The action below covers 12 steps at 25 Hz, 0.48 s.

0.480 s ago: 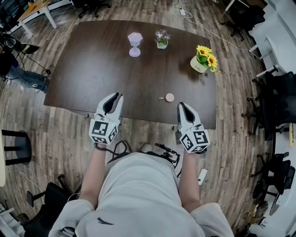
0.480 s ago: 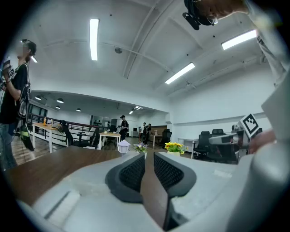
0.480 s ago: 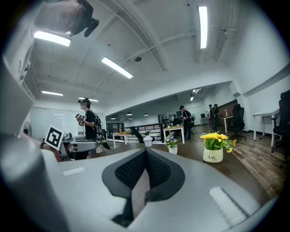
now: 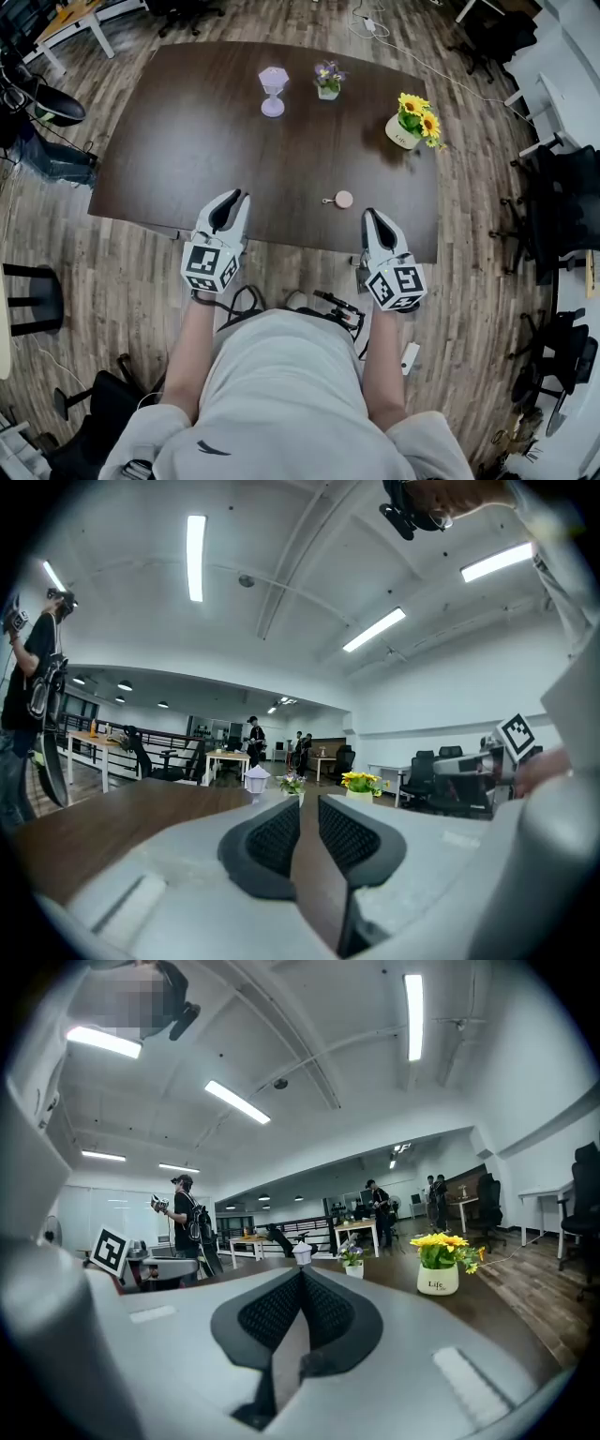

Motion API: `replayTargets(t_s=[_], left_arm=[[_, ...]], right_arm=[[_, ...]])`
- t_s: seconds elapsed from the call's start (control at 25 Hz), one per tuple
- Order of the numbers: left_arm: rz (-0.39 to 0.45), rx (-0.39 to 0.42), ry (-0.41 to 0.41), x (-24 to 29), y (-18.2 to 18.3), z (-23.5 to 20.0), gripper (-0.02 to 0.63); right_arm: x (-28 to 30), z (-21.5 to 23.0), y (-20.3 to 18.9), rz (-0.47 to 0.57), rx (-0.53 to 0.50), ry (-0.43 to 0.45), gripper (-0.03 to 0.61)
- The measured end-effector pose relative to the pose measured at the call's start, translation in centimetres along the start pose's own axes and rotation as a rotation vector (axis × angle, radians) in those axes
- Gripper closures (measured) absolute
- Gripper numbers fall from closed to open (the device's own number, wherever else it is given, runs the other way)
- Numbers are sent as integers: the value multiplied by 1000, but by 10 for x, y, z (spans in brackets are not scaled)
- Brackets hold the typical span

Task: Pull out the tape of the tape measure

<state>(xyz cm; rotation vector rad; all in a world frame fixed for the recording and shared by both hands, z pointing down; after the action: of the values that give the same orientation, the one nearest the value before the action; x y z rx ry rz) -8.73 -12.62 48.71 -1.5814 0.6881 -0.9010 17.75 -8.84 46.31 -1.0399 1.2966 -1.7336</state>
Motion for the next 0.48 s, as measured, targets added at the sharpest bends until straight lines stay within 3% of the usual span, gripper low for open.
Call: replayTargets(t_s=[0.2, 0.48], left_arm=[[-1, -4, 1, 1, -1, -1, 538], [-6, -7, -3, 6, -2, -6, 538]], right_arm=[[1, 0, 0, 6, 18, 9, 578], [12, 23, -16, -64, 33, -79, 577]])
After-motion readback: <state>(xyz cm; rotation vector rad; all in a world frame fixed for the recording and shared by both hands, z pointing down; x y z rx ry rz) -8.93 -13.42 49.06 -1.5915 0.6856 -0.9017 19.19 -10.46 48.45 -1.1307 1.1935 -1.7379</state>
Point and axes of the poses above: the fingertips, and each gripper's own axes: x forward along the fingers, z to its right, y out of its top, the point moved 1 cm from there along -x, backward along the fingers, and after that the axes turned 4 degrees about -z, right-handed, at the moved point
